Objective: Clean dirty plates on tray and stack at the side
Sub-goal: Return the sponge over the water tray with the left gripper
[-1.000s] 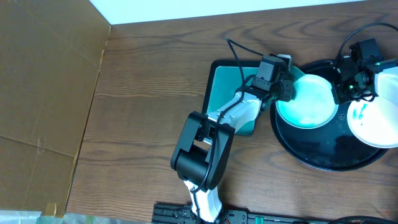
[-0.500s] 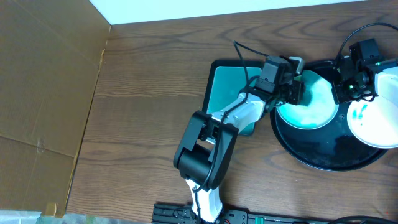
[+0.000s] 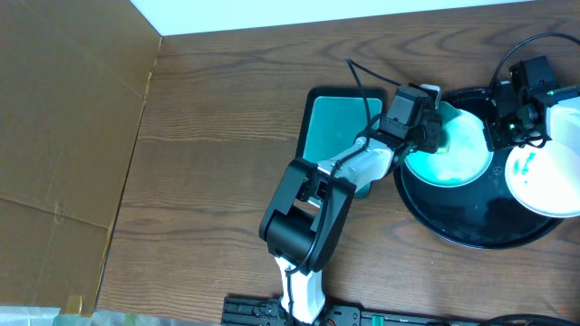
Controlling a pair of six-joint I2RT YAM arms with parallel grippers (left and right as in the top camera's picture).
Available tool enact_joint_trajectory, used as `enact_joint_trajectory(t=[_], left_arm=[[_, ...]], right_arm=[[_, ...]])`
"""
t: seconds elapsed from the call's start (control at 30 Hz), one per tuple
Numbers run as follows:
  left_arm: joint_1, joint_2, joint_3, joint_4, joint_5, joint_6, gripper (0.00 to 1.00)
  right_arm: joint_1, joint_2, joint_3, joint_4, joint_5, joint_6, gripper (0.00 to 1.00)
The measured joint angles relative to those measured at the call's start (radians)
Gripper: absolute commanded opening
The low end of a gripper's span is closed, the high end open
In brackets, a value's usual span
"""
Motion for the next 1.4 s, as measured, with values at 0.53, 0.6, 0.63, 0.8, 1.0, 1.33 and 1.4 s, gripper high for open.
enact_joint_trajectory(t=[0.53,0.6,0.63,0.8,1.0,1.33,1.4], left_arm=[[-0.012,-0.056,0.0,-0.048,-0.251,0.03,0.07],[-0.005,-0.085,0.0,-0.073,-0.277,0.029,0.07],[0.001,-0.107,0.0,-0.087,-0.293,0.028,0.07],[0.025,-0.22,0.0,-0.141,-0.337,-0.019,0.07],[0.025,-0.387,0.0,-0.239,-0.345,-0.077,0.07],[0.109,-0.564,0.0,-0.434,-0.351,-0.097,0.07],[0.146,-0.567,0.0,-0.463,-0.351,-0.099,0.07]], right_arm=[[0.0,0.0,0.0,0.008,-0.001,0.0,0.01],[0.0,0.0,0.0,0.008,-0.001,0.0,0.01],[0.0,0.0,0.0,0.01,-0.001,0.0,0.01],[0.0,0.0,0.0,0.021,0.003,0.0,0.01],[0.0,-0.002,-0.004,0.042,0.008,-0.003,0.01],[0.068,-0.176,-0.011,0.048,0.28,-0.089,0.01],[0.11,-0.222,-0.011,0.05,0.376,-0.122,0.01]])
